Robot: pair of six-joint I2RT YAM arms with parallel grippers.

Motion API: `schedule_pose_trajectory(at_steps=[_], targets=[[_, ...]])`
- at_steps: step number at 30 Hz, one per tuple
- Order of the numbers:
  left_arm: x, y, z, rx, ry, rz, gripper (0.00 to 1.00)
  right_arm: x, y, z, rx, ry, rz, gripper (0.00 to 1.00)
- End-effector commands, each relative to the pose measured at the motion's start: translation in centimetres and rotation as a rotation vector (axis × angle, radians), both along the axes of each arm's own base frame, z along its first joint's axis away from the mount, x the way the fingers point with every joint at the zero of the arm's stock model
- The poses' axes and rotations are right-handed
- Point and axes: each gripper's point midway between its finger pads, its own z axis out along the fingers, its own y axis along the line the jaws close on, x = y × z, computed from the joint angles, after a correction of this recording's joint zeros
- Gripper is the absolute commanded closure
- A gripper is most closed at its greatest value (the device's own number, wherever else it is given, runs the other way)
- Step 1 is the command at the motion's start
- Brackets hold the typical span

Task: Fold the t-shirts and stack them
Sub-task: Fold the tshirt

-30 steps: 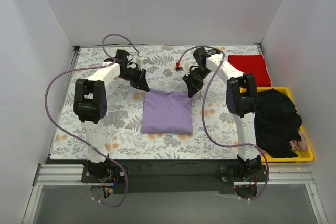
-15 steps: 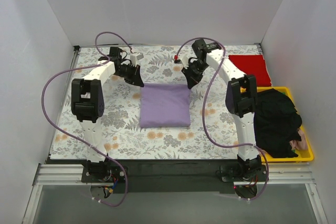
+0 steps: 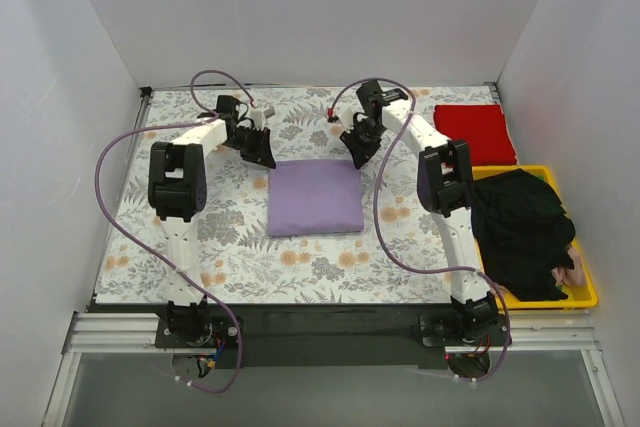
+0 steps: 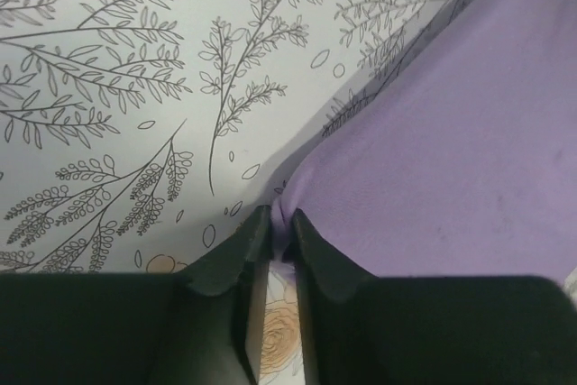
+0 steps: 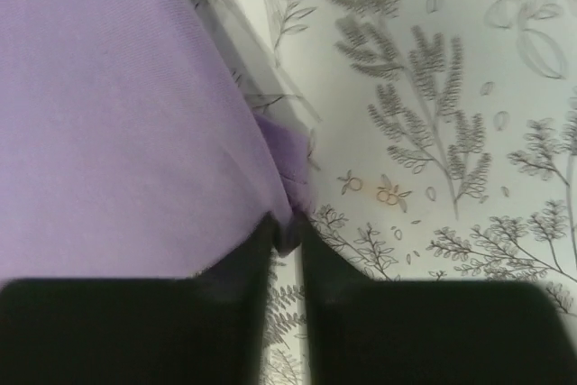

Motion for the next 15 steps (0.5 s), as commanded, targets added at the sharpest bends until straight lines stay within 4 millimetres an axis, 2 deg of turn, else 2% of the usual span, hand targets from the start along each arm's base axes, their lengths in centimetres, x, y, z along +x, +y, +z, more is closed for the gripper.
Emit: schedule_pose_trajectory(at_steps=[1,2,3,4,5,6,7,8,9,10,11,12,13,14,15], targets=[[2.2,1.6,1.6,0.043,-0.061,0.073,0.81,3.4,-0.3,2.3,-0.006,-0.123,-0.079,0.54],[2.0,1.9,2.3,0.017,-0.058,0.084,0.75,3.2,0.3,4.7,0.046,-0.145,-0.077,0.39],[2.0,1.9,4.9,-0.012,-0.094,0.098,0.7,2.9,0.6,6.0,0.074,-0.148,-0.085,0.3],[1.7,1.9,6.5,-0.045,-0.105,0.101,0.65,2.2,0.8,7.0,0.1,-0.141,-0.086,0.23],[0.9,1.4,8.2,-0.108,-0.094,0.105,0.48,1.2,1.5,10.5,0.182,-0.158,-0.069,0.17],[-0.3,1.2,9.1,-0.131,-0.08,0.113,0.37,0.4,1.7,11.9,0.218,-0.157,-0.068,0.12],[-1.6,0.7,12.1,-0.174,-0.11,0.102,0.32,-1.1,1.5,12.1,0.241,-0.108,-0.085,0.09],[-2.9,0.2,13.6,-0.217,-0.106,0.093,0.27,-2.7,2.4,13.5,0.315,-0.066,-0.069,0.05],[-5.8,-1.0,13.5,-0.295,-0.005,0.095,0.21,-4.1,2.6,15.9,0.37,-0.068,-0.059,0.02],[-7.6,-1.7,15.9,-0.342,-0.013,0.088,0.2,-6.3,2.6,15.0,0.392,0.028,-0.078,0.02],[-8.8,-2.4,16.4,-0.379,0.009,0.082,0.19,-8.5,3.5,17.3,0.493,0.08,-0.045,0.01],[-11.2,-3.9,17.1,-0.454,0.111,0.073,0.19,-10.0,3.9,17.5,0.538,0.14,-0.037,0.02],[-13.2,-4.7,17.1,-0.482,0.131,0.068,0.18,-11.5,4.4,18.1,0.579,0.231,-0.07,0.02],[-14.5,-5.4,16.8,-0.497,0.183,0.074,0.18,-13.8,4.7,18.0,0.627,0.342,-0.077,0.02],[-16.3,-7.0,17.4,-0.529,0.274,0.074,0.18,-14.7,5.0,18.1,0.653,0.398,-0.085,0.02]])
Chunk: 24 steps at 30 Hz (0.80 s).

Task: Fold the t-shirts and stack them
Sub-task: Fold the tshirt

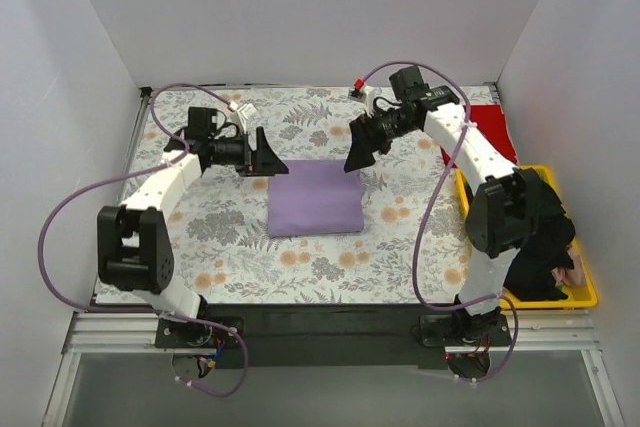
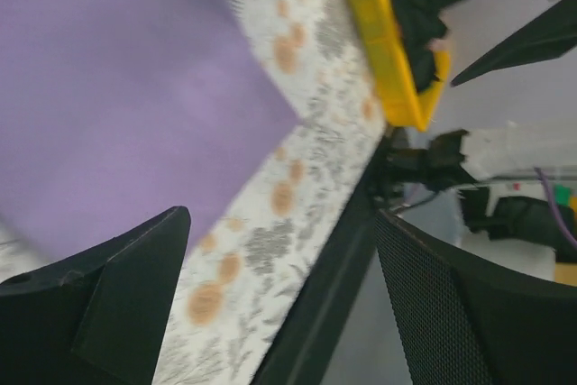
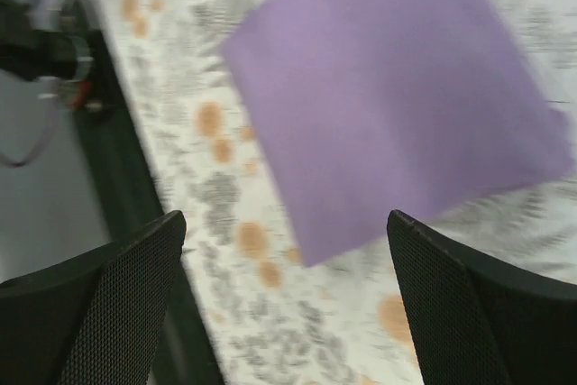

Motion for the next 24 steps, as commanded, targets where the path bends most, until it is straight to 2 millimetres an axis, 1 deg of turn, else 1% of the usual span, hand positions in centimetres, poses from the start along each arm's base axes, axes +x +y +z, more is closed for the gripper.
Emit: schedule_pose_trajectory(at_steps=[1,2,3,4,5,6,7,8,9,10,11,12,13,15,16,17,19,20,22,24], targets=[[-6.5,-5.1,1.5,-0.207,0.225,-0.089,0.17,-6.1,3.1,1.4,0.227,0.328,0.074,0.01],[-8.0,-6.2,2.1,-0.226,0.238,-0.111,0.17,-7.8,3.4,0.6,0.236,0.441,0.069,0.02],[-9.0,-7.0,2.3,-0.258,0.316,-0.102,0.17,-8.5,3.8,0.1,0.235,0.476,0.072,0.02],[-9.8,-7.4,1.2,-0.278,0.316,-0.108,0.17,-9.3,4.6,-0.4,0.239,0.49,0.1,0.02],[-10.6,-8.0,0.8,-0.282,0.343,-0.116,0.16,-10.4,4.8,-1.6,0.229,0.566,0.094,0.02],[-10.7,-8.3,0.4,-0.289,0.337,-0.12,0.16,-11.3,5.4,-2.5,0.213,0.596,0.1,0.02],[-10.6,-8.4,-0.4,-0.281,0.341,-0.113,0.16,-10.7,5.9,-3.2,0.233,0.566,0.099,0.02],[-10.5,-8.4,-1.9,-0.265,0.378,-0.096,0.16,-10.9,6.1,-3.9,0.223,0.623,0.061,0.02],[-10.3,-8.4,-2.8,-0.255,0.398,-0.08,0.16,-11.8,5.6,-6.2,0.199,0.671,0.026,0.02],[-9.9,-8.2,-4.0,-0.231,0.399,-0.048,0.16,-11.6,5.4,-7.2,0.195,0.662,0.009,0.02],[-9.5,-7.7,-5.3,-0.208,0.411,-0.014,0.16,-11.3,5.3,-9.3,0.16,0.656,-0.023,0.02],[-9.2,-7.3,-6.9,-0.185,0.441,0.017,0.16,-11.3,4.7,-10.8,0.139,0.665,-0.042,0.02],[-9.0,-6.8,-8.0,-0.167,0.454,0.047,0.16,-11.1,4.2,-12.9,0.098,0.679,-0.074,0.02],[-8.9,-5.4,-11.2,-0.138,0.54,0.12,0.15,-10.6,3.0,-15.0,0.065,0.681,-0.121,0.02],[-8.8,-4.8,-12.0,-0.134,0.564,0.14,0.15,-10.5,2.6,-16.2,0.045,0.683,-0.141,0.02],[-8.8,-4.0,-12.9,-0.139,0.596,0.174,0.15,-10.4,2.3,-16.7,0.044,0.681,-0.146,0.02],[-8.5,-3.1,-14.1,-0.145,0.631,0.212,0.15,-10.6,1.7,-17.6,0.038,0.699,-0.154,0.02],[-8.1,-2.3,-14.5,-0.153,0.652,0.244,0.15,-10.8,1.6,-17.6,0.051,0.719,-0.148,0.02],[-8.3,-1.7,-15.3,-0.158,0.682,0.264,0.15,-11.2,1.3,-17.4,0.062,0.724,-0.139,0.02],[-8.0,-1.1,-15.1,-0.161,0.667,0.265,0.15,-11.6,1.3,-16.5,0.077,0.735,-0.126,0.02]])
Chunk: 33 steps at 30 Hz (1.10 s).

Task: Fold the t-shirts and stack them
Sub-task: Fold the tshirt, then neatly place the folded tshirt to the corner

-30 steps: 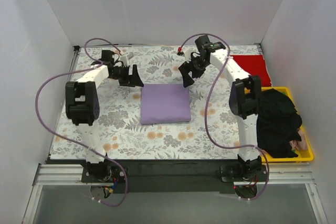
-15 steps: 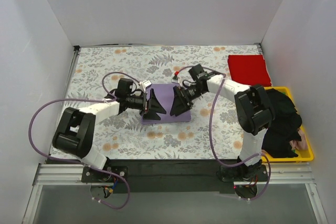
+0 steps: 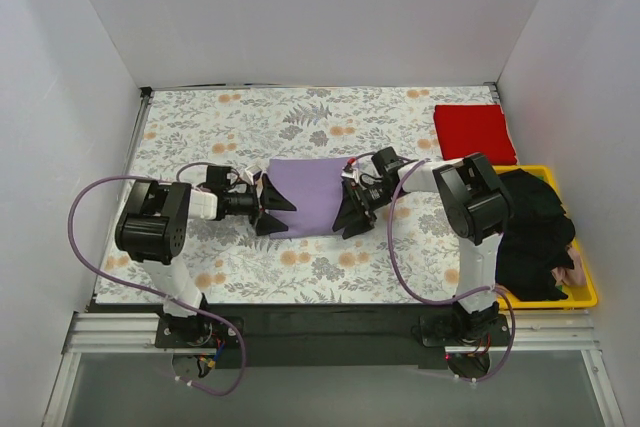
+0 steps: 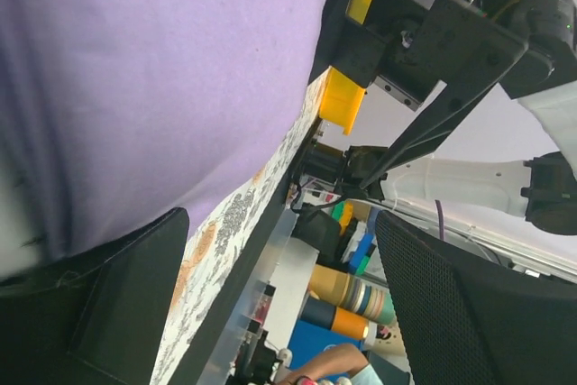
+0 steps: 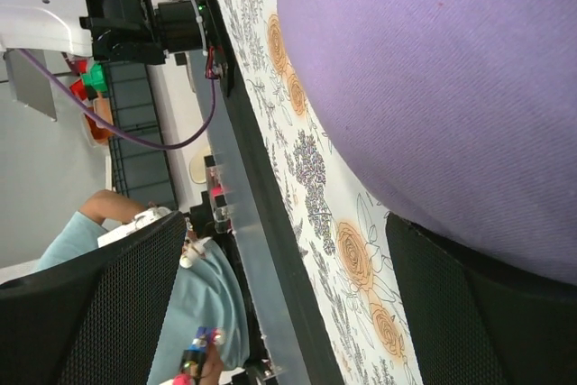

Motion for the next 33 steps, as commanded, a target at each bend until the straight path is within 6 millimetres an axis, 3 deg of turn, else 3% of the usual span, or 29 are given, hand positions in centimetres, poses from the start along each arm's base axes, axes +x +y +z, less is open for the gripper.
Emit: schedule_pose_trajectory(at_steps=[1,4,5,7,8,10,12,13,15,16,17,18,19,21,22,24,26,30,33], targets=[[0.0,2.3,-3.2,0.106,0.075,0.087,0.15,0.6,-1.1,-0.9,-0.032,-0.08,-0.009,0.02],[0.2,2.6,-0.3,0.065,-0.022,0.03,0.13,0.7,-1.4,2.9,-0.009,-0.182,0.025,0.02],[0.7,2.6,2.0,0.064,-0.126,0.016,0.12,1.5,-1.3,4.2,0.007,-0.276,0.04,0.02],[1.7,3.0,4.4,0.13,-0.301,0.002,0.12,2.4,-2.1,6.6,-0.019,-0.405,0.022,0.02],[2.1,2.9,6.8,0.148,-0.419,-0.003,0.12,2.9,-2.5,7.3,-0.032,-0.44,0.0,0.02],[3.0,3.3,8.1,0.234,-0.583,-0.042,0.12,4.2,-4.3,8.2,-0.07,-0.49,-0.072,0.02],[3.9,1.9,10.7,0.302,-0.771,-0.104,0.12,5.5,-6.3,7.8,-0.121,-0.481,-0.165,0.02],[2.8,-0.3,10.8,0.34,-0.912,-0.233,0.11,6.2,-7.1,7.9,-0.159,-0.497,-0.213,0.02],[2.7,-1.9,10.6,0.493,-1.104,-0.324,0.14,7.1,-8.5,7.2,-0.212,-0.483,-0.295,0.02],[0.6,-5.1,10.4,0.489,-1.214,-0.431,0.19,7.7,-9.3,6.7,-0.267,-0.496,-0.329,0.02],[1.4,-5.2,9.6,0.622,-1.315,-0.453,0.24,7.8,-9.6,6.6,-0.283,-0.492,-0.341,0.02],[0.6,-6.2,8.7,0.647,-1.369,-0.504,0.35,8.0,-10.0,6.3,-0.306,-0.479,-0.362,0.02],[-1.1,-8.7,7.8,0.639,-1.432,-0.591,0.4,8.1,-10.5,6.0,-0.335,-0.464,-0.39,0.02],[-0.9,-10.0,6.4,0.728,-1.527,-0.668,0.53,8.6,-11.0,5.8,-0.367,-0.47,-0.423,0.02],[-1.9,-11.8,4.9,0.72,-1.55,-0.736,0.57,8.8,-11.4,5.7,-0.393,-0.474,-0.448,0.02],[-1.5,-13.2,4.3,0.752,-1.616,-0.758,0.65,9.1,-11.8,5.7,-0.41,-0.47,-0.473,0.02],[-2.5,-14.6,2.2,0.757,-1.641,-0.833,0.69,9.2,-12.0,5.5,-0.42,-0.453,-0.492,0.02],[-2.4,-16.7,-0.2,0.769,-1.74,-0.873,0.71,9.4,-12.5,5.0,-0.421,-0.412,-0.519,0.02],[-1.7,-16.7,-1.7,0.818,-1.763,-0.896,0.71,9.5,-12.8,4.7,-0.409,-0.377,-0.533,0.02]])
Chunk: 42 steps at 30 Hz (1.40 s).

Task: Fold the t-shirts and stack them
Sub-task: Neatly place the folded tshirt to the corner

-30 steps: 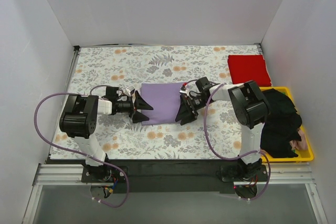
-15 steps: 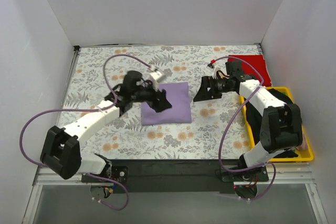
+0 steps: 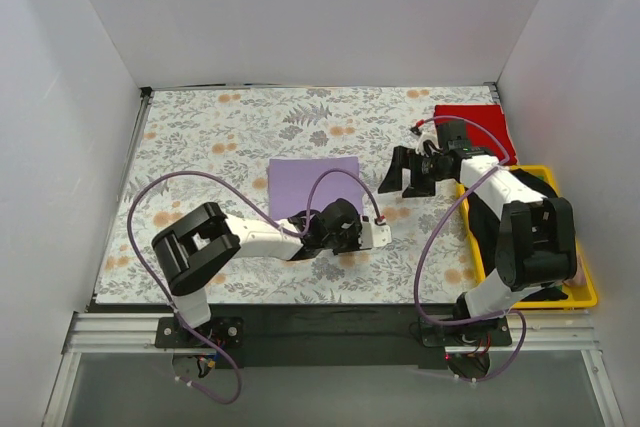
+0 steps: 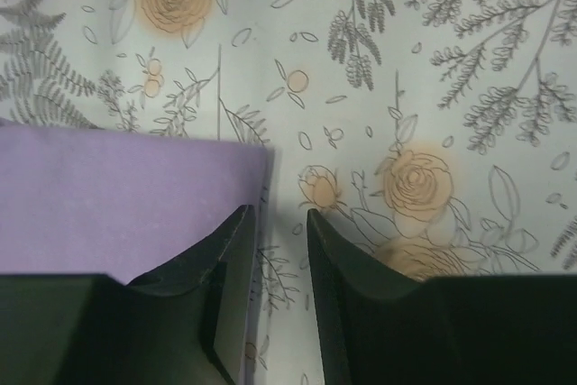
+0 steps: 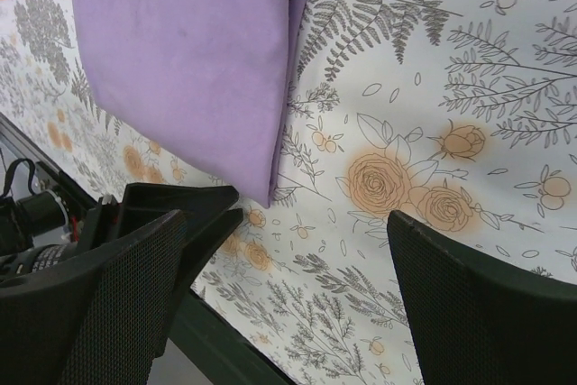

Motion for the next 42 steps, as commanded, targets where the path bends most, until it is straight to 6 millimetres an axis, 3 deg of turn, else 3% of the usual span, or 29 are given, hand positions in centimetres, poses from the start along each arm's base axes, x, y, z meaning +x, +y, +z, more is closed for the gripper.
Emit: schedule_pose_trajectory(at_steps=[1,4,7,9,15,20,27,30,32,36,42], targets=[[2.4,-0.9,0.9,-0.014,-0.165,-0.005,0.71,0.6,-0.4,-0.2,0.025,0.014,-0.043,0.01],[3.0,-0.9,-0.4,0.024,-0.202,-0.023,0.72,0.2,-0.1,-0.5,0.055,0.039,-0.04,0.02],[3.1,-0.7,-1.4,0.045,-0.213,-0.033,0.85,-0.2,0.3,-1.0,0.084,0.065,-0.037,0.02],[2.9,-1.0,-1.1,0.034,-0.2,-0.041,1.0,-0.3,0.5,-1.2,0.096,0.077,-0.036,0.02],[1.8,-2.8,4.1,-0.135,-0.122,-0.062,1.0,-1.1,2.1,-2.1,0.223,0.173,-0.066,0.01],[1.2,-3.1,7.2,-0.228,-0.111,-0.067,1.0,-1.3,5.0,-3.0,0.317,0.237,-0.038,0.02],[0.7,-3.2,8.3,-0.262,-0.093,-0.075,1.0,-1.2,8.3,-3.3,0.388,0.332,-0.022,0.02],[0.9,-3.4,9.0,-0.282,-0.092,-0.066,1.0,-0.7,9.1,-4.3,0.381,0.347,-0.042,0.02],[0.9,-3.5,9.3,-0.296,-0.076,-0.058,1.0,0.3,9.0,-5.1,0.358,0.337,-0.106,0.06],[0.9,-3.5,9.6,-0.306,-0.064,-0.046,1.0,2.8,8.4,-6.9,0.293,0.3,-0.222,0.36],[1.5,-3.3,9.9,-0.32,-0.049,-0.027,1.0,5.6,8.6,-8.0,0.284,0.262,-0.356,0.53]])
